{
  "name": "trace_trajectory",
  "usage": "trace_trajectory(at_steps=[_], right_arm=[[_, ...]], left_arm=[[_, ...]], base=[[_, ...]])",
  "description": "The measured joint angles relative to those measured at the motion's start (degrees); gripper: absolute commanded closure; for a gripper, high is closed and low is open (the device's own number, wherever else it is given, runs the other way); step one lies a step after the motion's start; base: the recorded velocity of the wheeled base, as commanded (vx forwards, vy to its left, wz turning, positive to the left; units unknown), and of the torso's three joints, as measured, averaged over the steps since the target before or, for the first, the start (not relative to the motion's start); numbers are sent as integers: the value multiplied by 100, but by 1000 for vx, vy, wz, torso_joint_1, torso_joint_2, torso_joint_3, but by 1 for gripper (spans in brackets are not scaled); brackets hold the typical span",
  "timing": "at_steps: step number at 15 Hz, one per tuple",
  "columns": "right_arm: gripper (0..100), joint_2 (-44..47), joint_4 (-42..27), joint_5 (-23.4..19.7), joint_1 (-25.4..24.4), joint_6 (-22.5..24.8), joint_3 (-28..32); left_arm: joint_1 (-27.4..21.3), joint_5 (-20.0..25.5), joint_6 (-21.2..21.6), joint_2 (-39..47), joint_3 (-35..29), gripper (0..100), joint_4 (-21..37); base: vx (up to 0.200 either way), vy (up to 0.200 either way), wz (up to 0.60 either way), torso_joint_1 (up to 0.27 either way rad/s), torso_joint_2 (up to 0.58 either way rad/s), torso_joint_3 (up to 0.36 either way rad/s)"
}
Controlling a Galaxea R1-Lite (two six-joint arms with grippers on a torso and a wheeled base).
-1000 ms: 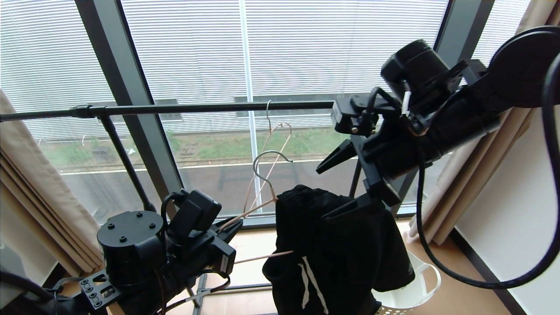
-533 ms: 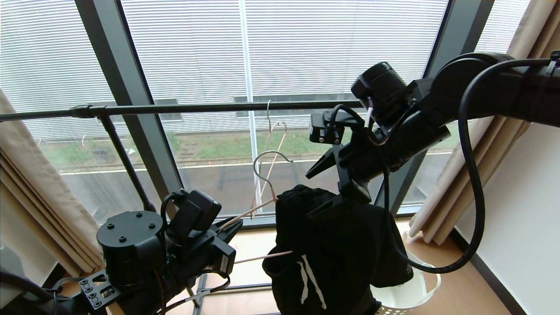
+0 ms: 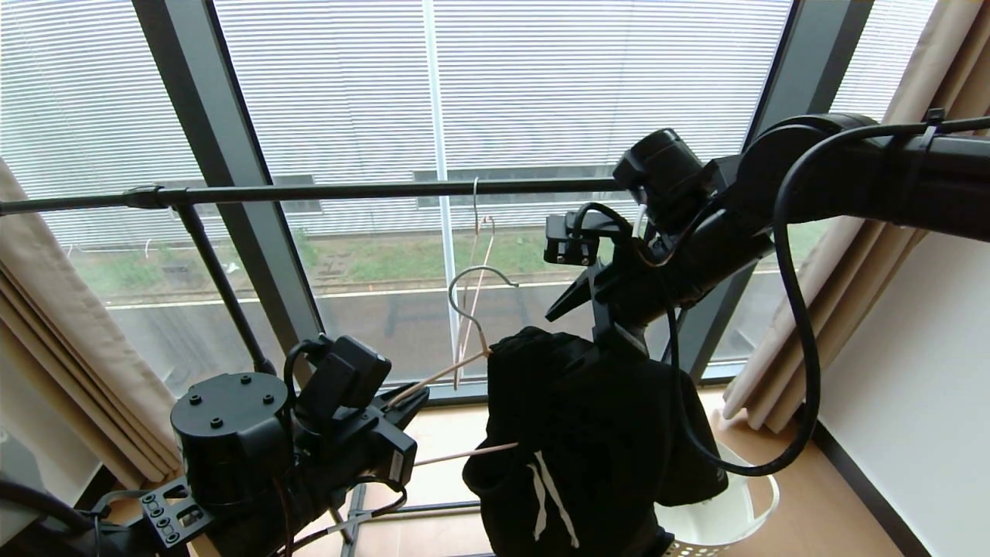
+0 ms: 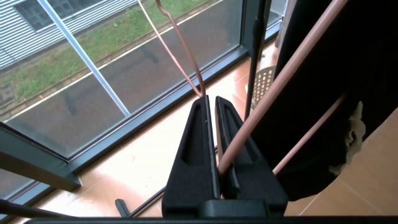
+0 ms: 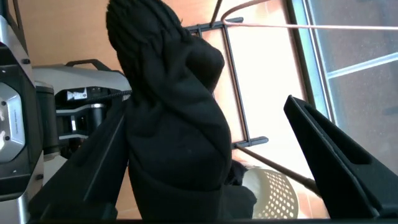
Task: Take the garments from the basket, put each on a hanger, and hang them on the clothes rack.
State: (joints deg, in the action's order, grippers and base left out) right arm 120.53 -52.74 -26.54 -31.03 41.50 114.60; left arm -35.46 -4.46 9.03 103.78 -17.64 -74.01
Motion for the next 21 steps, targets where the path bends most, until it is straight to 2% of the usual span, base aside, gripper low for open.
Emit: trace_trajectory(at_steps=[9, 10, 21], right_arm=[[0, 413, -37, 2, -116, -151, 0], [100, 414, -50, 2, -116, -149, 0], [100, 33, -263, -145, -127, -146, -2]], left_arm=[[-41, 6, 0, 0, 44, 100, -126], [-41, 6, -1, 2, 44, 100, -126], [-41, 26, -26, 7, 41, 100, -156]], base=[[0, 0, 0, 0, 0, 0], [0, 0, 0, 0, 0, 0], [0, 0, 0, 0, 0, 0]])
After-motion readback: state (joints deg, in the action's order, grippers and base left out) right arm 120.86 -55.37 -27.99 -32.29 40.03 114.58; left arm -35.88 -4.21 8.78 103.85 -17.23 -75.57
